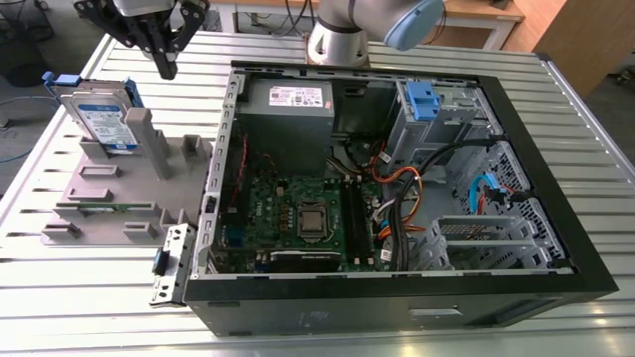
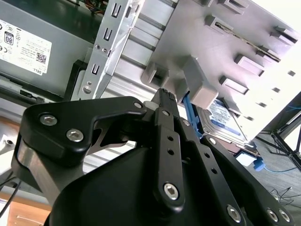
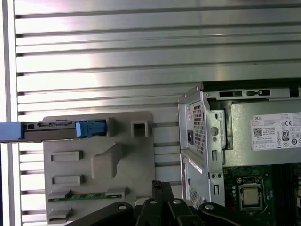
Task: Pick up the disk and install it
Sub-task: 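Reach for the disk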
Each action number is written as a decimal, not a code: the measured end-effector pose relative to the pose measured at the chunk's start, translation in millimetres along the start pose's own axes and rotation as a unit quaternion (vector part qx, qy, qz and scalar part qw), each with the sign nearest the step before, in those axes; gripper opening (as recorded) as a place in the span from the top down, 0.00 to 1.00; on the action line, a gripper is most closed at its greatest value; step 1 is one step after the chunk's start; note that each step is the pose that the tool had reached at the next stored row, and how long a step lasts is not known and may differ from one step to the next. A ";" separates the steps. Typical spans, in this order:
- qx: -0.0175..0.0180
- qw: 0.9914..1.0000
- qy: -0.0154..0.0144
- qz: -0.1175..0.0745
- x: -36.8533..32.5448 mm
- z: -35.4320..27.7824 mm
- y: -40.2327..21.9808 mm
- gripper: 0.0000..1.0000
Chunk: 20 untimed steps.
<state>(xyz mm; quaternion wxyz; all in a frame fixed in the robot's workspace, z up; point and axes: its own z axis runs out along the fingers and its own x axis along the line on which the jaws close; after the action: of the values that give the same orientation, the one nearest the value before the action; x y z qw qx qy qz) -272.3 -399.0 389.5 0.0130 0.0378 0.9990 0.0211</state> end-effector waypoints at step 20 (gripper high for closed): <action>0.000 1.000 0.000 0.000 33.4 1.9 -2.6 0.89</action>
<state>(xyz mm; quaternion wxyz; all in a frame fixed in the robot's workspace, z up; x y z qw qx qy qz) -305.8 -398.9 386.7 0.0130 0.0379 0.9990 0.0211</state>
